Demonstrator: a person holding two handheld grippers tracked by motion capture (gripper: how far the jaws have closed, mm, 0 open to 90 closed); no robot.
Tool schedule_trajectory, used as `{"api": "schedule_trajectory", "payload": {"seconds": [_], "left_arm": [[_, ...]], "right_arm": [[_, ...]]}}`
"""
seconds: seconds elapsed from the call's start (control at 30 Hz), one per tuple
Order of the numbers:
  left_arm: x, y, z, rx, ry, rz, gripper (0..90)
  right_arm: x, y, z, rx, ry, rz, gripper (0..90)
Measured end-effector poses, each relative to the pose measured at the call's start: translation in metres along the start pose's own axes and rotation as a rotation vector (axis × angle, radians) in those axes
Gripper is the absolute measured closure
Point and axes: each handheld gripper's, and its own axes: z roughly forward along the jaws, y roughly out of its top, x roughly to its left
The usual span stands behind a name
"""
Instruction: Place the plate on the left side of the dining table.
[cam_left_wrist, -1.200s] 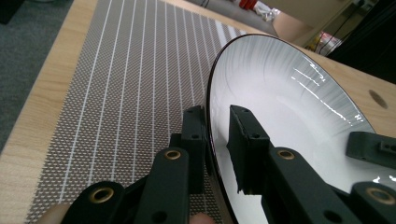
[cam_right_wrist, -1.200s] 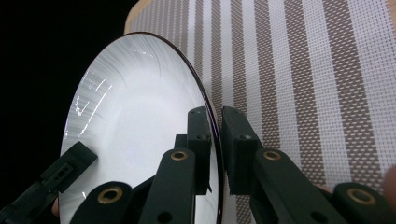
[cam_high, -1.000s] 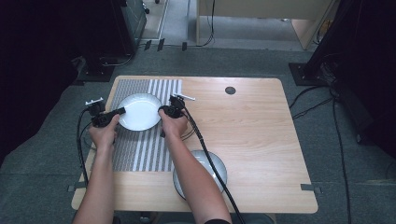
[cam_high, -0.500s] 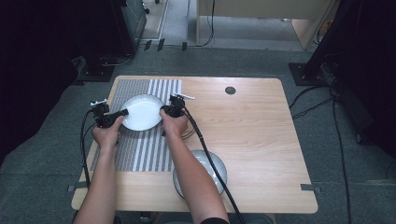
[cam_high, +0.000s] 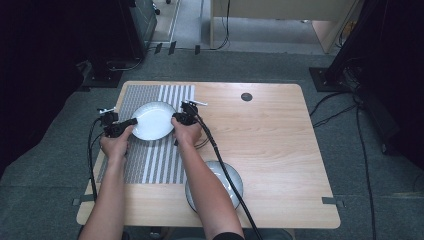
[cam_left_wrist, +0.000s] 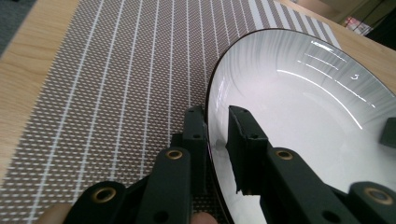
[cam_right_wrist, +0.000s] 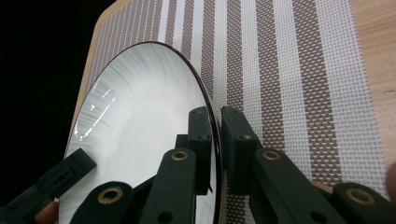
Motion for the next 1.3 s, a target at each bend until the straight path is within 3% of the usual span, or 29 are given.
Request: {"api": "schedule_trajectory", "payload": {"seconds": [0.27, 0.4, 0.57, 0.63, 0.7, 0.8, 0.9, 1.0, 1.13, 1.3], "left_arm": [[0.000, 0.003, -0.005, -0.024, 0.026, -0.005, 81.0], [0.004, 0.004, -0.007, -0.029, 0.009, -0.031, 80.7], [0.003, 0.002, -0.005, -0.024, -0.001, -0.035, 77.7], [0.005, 0.002, -0.005, -0.023, -0.022, -0.032, 72.4], [0.008, 0.002, -0.007, -0.019, -0.007, -0.032, 67.0], [0.013, 0.002, -0.012, -0.022, 0.023, -0.050, 58.1], [0.017, 0.002, -0.018, 0.017, 0.022, -0.062, 51.4], [0.017, 0.003, -0.020, 0.043, 0.015, -0.072, 37.4], [0.014, 0.003, -0.025, 0.044, 0.052, -0.056, 22.5], [0.016, 0.002, -0.033, 0.030, 0.052, -0.051, 17.6]], "right_arm": [[0.003, -0.002, 0.003, -0.014, 0.006, -0.037, 83.0], [0.002, -0.005, 0.007, 0.009, 0.029, -0.071, 78.5], [0.003, -0.007, 0.007, 0.006, 0.020, -0.075, 72.3], [0.004, -0.006, 0.006, 0.018, 0.039, -0.060, 68.3], [0.004, -0.003, 0.002, 0.014, 0.023, -0.068, 64.7], [0.006, 0.003, -0.007, -0.026, -0.015, -0.152, 59.0], [0.006, 0.010, -0.017, -0.046, -0.003, -0.186, 52.7], [0.006, 0.014, -0.026, -0.033, -0.007, -0.254, 47.4], [0.004, 0.022, -0.041, -0.045, 0.000, -0.334, 40.1], [-0.002, 0.029, -0.060, -0.051, 0.028, -0.330, 36.1]]}}
